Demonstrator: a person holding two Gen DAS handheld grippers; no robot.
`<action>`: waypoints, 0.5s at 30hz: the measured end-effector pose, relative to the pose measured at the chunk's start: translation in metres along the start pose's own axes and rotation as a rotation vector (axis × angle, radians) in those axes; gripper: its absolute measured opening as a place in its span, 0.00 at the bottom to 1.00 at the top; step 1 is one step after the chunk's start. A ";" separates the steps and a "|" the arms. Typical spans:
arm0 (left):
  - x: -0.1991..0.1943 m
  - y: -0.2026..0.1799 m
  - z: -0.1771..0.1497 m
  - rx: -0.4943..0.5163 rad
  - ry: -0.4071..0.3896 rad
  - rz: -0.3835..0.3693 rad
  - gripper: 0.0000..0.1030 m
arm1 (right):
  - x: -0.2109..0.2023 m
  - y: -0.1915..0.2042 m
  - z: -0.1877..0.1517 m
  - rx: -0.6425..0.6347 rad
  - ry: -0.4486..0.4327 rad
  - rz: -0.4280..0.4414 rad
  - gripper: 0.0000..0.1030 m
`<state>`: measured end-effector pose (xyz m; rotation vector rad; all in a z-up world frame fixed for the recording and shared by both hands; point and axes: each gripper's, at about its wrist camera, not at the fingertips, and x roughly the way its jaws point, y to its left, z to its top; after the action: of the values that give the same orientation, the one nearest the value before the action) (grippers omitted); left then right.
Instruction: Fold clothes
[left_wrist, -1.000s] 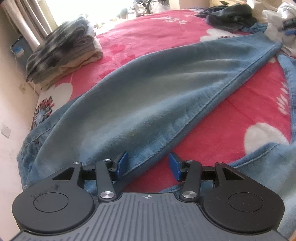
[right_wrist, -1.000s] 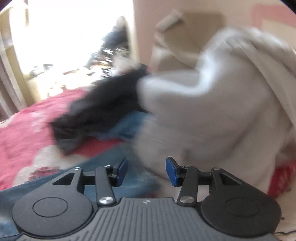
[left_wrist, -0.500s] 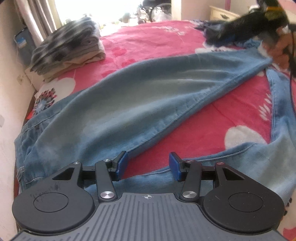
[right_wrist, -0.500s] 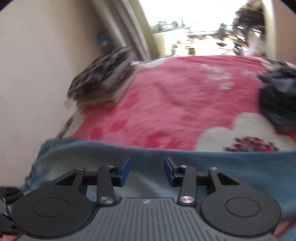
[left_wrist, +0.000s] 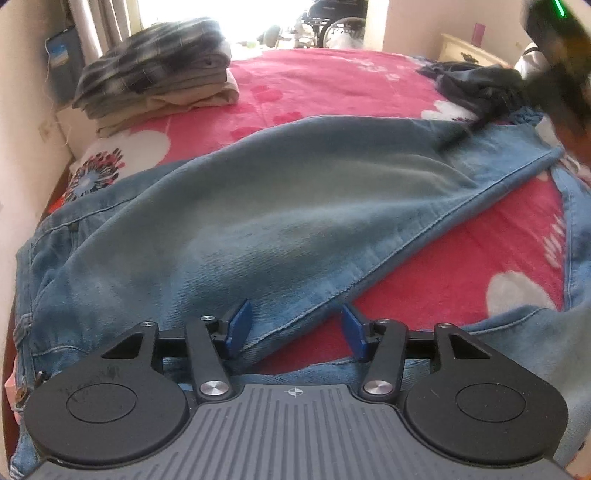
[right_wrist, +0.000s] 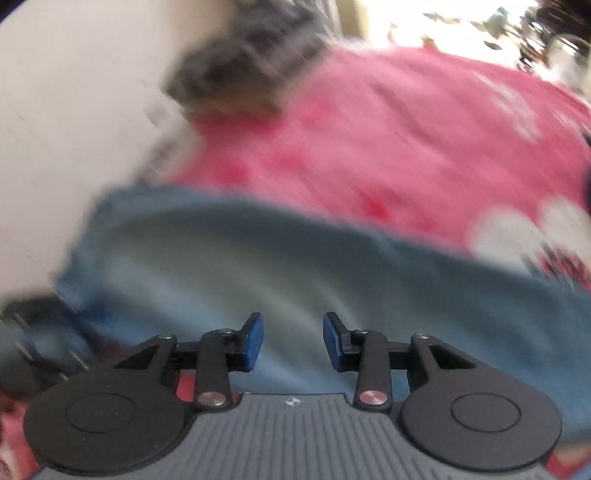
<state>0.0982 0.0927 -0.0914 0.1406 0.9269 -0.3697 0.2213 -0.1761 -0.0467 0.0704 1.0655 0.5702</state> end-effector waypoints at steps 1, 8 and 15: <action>0.000 0.000 -0.001 0.001 0.000 -0.002 0.53 | 0.003 0.014 0.013 -0.002 -0.017 0.042 0.38; 0.003 -0.001 -0.008 0.005 -0.003 -0.015 0.53 | 0.096 0.094 0.069 -0.022 0.080 0.150 0.38; 0.004 0.000 -0.013 0.008 -0.006 -0.030 0.53 | 0.150 0.085 0.079 0.060 0.068 0.090 0.35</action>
<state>0.0907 0.0950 -0.1027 0.1325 0.9222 -0.4013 0.3063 -0.0153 -0.1003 0.1529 1.1502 0.6252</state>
